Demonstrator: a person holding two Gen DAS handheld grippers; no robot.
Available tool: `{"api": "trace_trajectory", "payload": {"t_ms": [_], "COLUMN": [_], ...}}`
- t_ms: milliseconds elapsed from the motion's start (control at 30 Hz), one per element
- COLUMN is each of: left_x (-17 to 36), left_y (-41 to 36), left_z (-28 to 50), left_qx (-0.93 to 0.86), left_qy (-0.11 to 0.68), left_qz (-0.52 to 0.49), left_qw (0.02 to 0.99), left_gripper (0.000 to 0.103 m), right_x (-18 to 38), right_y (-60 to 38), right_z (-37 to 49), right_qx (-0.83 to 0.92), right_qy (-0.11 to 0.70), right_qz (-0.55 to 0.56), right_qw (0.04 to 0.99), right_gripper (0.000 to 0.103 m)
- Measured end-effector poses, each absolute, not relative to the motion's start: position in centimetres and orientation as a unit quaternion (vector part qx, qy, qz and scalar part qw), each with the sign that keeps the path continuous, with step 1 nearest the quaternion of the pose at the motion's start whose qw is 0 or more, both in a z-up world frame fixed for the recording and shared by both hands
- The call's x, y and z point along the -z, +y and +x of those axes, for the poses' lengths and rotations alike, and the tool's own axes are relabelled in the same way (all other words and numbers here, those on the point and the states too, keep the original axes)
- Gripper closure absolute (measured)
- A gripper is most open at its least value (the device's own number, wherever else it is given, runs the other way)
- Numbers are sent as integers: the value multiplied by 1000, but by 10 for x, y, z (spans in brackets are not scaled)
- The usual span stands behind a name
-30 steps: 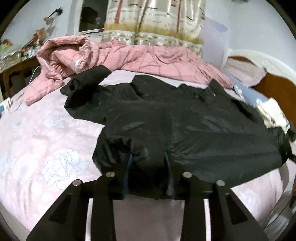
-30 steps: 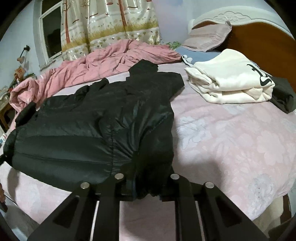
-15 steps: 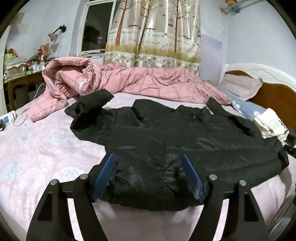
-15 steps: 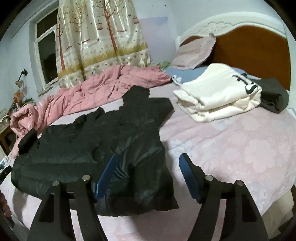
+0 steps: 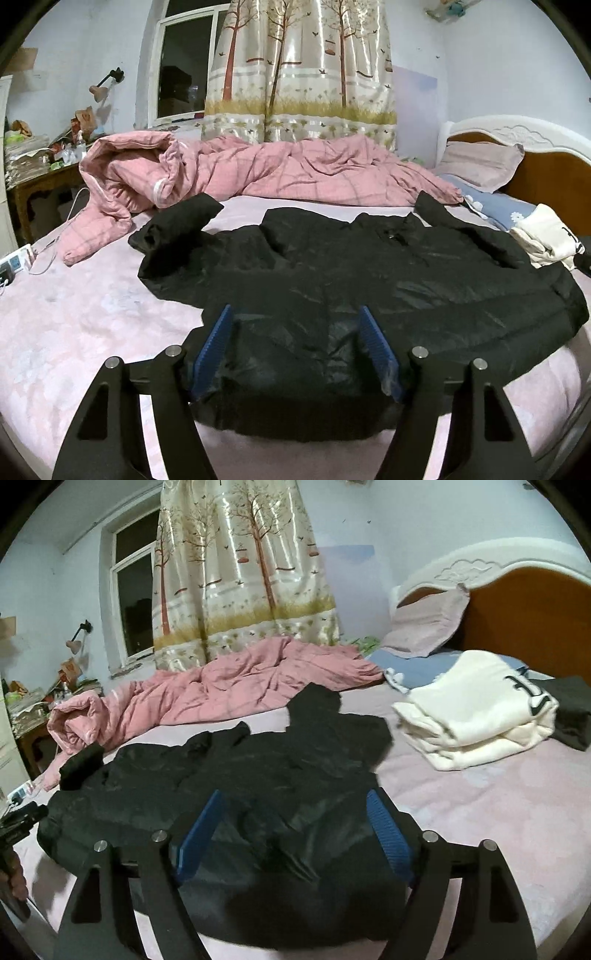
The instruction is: Fold large clothes
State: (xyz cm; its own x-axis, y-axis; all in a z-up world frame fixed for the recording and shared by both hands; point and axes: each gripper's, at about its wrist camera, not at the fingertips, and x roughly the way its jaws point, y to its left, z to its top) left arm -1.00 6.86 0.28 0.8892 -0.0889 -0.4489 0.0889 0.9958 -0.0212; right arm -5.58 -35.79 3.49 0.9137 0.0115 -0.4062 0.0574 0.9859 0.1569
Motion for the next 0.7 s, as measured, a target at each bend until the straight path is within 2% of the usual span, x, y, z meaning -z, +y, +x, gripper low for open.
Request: {"api": "trace_trajectory", "payload": {"t_ms": [200, 467, 600, 633, 667, 700], "left_x": [31, 36, 12, 3, -5, -12], "left_y": [56, 50, 57, 58, 58, 58], "left_z": [28, 22, -2, -10, -14, -16], "left_qx": [33, 23, 46, 58, 71, 85], "left_qy": [302, 300, 246, 224, 210, 205], "left_qz": [42, 60, 36, 28, 21, 14], "left_qw": [952, 952, 968, 972, 975, 975], "left_gripper": [37, 39, 39, 45, 61, 69], "right_x": [13, 19, -6, -13, -20, -27], "right_y": [-340, -350, -361, -364, -367, -371], "right_z": [-12, -18, -45, -53, -59, -62], "right_qx": [57, 69, 67, 63, 56, 45], "right_qy": [346, 352, 289, 268, 248, 232], "right_qz": [-1, 39, 72, 82, 91, 102], "right_qw": [936, 932, 952, 958, 963, 966], "right_gripper": [21, 21, 21, 21, 21, 25]}}
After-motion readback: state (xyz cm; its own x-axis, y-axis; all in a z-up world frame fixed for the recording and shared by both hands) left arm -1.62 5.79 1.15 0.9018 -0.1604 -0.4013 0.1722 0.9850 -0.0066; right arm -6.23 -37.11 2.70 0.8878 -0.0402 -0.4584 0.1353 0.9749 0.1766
